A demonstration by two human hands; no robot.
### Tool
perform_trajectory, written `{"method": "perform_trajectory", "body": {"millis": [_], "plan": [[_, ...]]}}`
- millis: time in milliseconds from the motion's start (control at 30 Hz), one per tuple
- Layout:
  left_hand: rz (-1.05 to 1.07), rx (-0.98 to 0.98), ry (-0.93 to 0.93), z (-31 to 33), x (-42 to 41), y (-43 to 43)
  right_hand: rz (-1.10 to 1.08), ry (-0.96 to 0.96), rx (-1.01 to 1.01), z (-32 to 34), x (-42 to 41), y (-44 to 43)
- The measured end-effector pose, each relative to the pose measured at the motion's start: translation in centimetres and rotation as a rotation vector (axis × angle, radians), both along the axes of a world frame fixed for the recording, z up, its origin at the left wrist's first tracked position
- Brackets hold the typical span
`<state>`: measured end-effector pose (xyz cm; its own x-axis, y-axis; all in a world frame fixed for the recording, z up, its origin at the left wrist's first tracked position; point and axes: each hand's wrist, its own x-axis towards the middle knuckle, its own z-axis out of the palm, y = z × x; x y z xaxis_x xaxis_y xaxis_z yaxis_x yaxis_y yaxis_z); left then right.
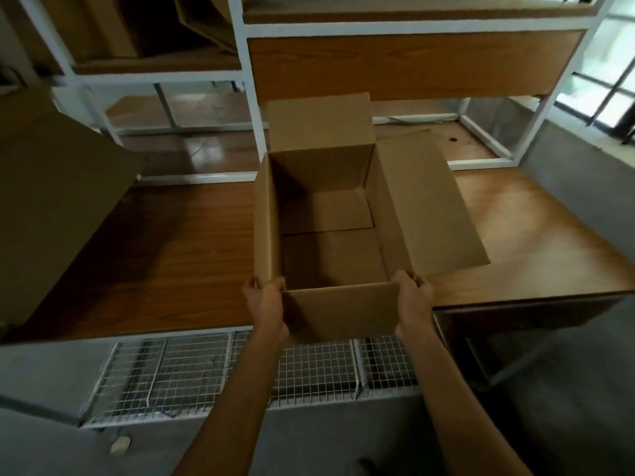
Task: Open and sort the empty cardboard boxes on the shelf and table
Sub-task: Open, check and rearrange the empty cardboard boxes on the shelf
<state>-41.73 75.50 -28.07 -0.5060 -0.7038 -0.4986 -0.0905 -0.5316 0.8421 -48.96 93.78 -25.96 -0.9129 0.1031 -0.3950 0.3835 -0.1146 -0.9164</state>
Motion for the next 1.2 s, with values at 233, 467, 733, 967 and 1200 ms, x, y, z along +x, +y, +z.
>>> {"method": "perform_trajectory", "body": {"millis": [233,467,733,967,1200], "plan": [[0.117,-0.183,0.101,4.7,12.4,-4.1,0.108,0.104,-0.146,3.7,9.9,-4.5],[0.195,-0.445,0.154,12.9,23.0,-11.0,0.318,0.232,-0.264,9.0,18.5,-10.8],[0.269,-0.730,0.219,21.4,28.9,-18.0,0.440,0.337,-0.304,16.8,22.5,-17.9],[0.348,-0.883,0.187,26.1,30.3,-25.7,0.507,0.402,-0.353,21.5,21.9,-27.3],[0.405,-0.960,0.141,29.6,29.7,-36.7,0.585,0.466,-0.426,24.9,19.5,-39.2]]}}
